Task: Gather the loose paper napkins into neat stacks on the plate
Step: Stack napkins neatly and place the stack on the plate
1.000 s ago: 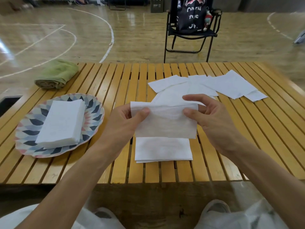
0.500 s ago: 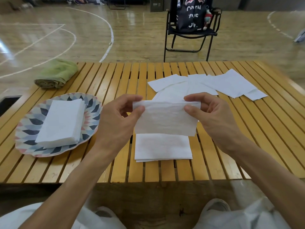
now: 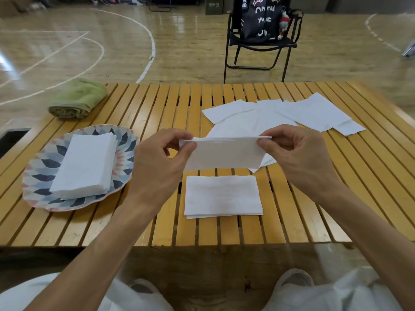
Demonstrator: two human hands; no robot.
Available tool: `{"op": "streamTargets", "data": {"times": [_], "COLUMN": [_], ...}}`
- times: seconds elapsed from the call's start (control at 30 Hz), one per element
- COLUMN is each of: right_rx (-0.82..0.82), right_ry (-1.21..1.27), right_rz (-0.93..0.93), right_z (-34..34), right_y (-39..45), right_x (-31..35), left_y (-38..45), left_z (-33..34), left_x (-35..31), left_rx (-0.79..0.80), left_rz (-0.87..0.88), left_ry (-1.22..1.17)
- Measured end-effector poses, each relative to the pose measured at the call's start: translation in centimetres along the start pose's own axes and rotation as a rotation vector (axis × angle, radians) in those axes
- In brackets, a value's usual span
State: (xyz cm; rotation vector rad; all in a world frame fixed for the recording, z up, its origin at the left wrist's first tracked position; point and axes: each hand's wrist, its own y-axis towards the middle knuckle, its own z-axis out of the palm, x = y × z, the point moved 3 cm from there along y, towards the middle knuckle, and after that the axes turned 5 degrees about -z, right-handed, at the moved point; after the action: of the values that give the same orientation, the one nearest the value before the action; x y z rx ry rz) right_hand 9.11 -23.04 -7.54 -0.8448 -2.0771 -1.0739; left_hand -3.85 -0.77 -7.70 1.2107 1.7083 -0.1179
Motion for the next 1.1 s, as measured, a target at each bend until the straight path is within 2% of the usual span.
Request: {"op": "streamTargets", "data": {"times": [0.3, 0.47, 0.57, 0.9, 1.1], "right_rx": [0.067, 0.198, 0.236, 0.253, 0.325], "right_ry": [0.078, 0.344, 0.330, 0.407, 0.398], "right_rz": [0.041, 0.133, 0.124, 0.162, 0.170], "right_z": [0.0, 0.3, 0.6, 1.0, 2.0], "right_y": [0.3, -0.1, -0.3, -0.4, -1.0], "right_x": [0.1, 0.5, 0.7, 0.4, 0.7], "left_y": [0.5, 0.5, 0.4, 0.5, 0.0], "left_z": [-0.1, 0.2, 0.4, 0.5, 1.0], "left_x": [-0.1, -0.3, -0.4, -0.2, -0.4], "left_rx": [0.097, 0.223, 0.264, 0.354, 0.448], "left_rz": [-0.096, -0.161, -0.148, -0.166, -0.056], "left_ry": [-0.072, -0.337, -0.372, -0.394, -0.229]}}
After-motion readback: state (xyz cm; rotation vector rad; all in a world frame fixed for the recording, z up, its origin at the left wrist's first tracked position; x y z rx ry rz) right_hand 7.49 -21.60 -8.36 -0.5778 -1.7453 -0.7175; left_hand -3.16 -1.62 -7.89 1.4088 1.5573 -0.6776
